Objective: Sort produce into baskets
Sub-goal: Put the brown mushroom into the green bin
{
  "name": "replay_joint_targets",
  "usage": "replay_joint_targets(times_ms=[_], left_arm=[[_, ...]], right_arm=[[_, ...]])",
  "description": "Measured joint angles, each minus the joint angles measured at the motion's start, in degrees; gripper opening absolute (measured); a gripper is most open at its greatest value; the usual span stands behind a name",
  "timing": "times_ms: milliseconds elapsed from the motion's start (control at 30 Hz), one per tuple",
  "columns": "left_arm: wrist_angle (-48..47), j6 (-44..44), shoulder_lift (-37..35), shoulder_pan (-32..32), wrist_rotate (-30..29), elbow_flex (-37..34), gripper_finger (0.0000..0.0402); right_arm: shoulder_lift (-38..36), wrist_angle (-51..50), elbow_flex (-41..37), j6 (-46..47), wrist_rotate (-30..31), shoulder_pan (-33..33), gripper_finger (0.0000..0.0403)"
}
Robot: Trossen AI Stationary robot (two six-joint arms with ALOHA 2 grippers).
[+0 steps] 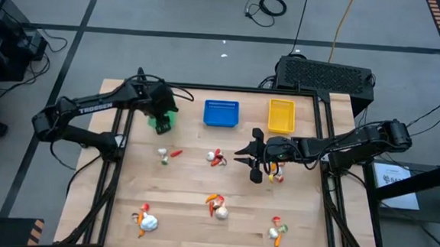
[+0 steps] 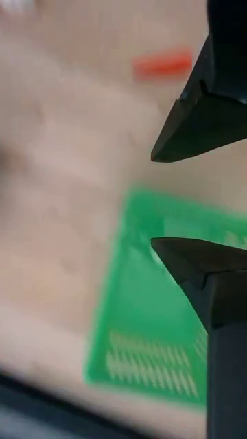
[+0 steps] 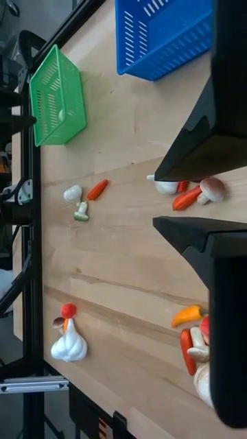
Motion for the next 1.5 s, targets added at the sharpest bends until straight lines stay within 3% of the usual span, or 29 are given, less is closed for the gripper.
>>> replay_joint_targets(times_ms=[167, 567, 767, 1133, 1333, 1500], left_arm=[[5.1, -4.1, -0.2, -5.9, 8.2, 0.1, 0.0199], [27.3, -7.3, 0.6, -27.9, 8.5, -1.9, 0.0199], [37.9, -3.6, 5.7, -34.9, 5.7, -1.9, 0.0199], [55.7, 0.4, 23.4, -36.3, 1.3, -1.9, 0.0199], [64.3, 2.3, 30.1, -36.1, -4.0, -1.9, 0.0199], [68.1, 5.0, 34.8, -36.0, -4.4, -1.6, 0.0199]], right_arm=[[0.0, 0.1, 0.0, 0.0, 0.2, 0.0, 0.0084], [0.0, 0.0, 0.0, 0.0, 0.2, 0.0, 0.0084], [0.0, 0.2, 0.0, 0.0, 0.2, 0.0, 0.0084], [0.0, -0.5, 0.0, 0.0, 0.2, 0.0, 0.0084], [0.0, -1.2, 0.0, -0.4, 0.2, 0.0, 0.0084], [0.0, -1.2, 0.0, -0.4, 0.2, 0.0, 0.0084]])
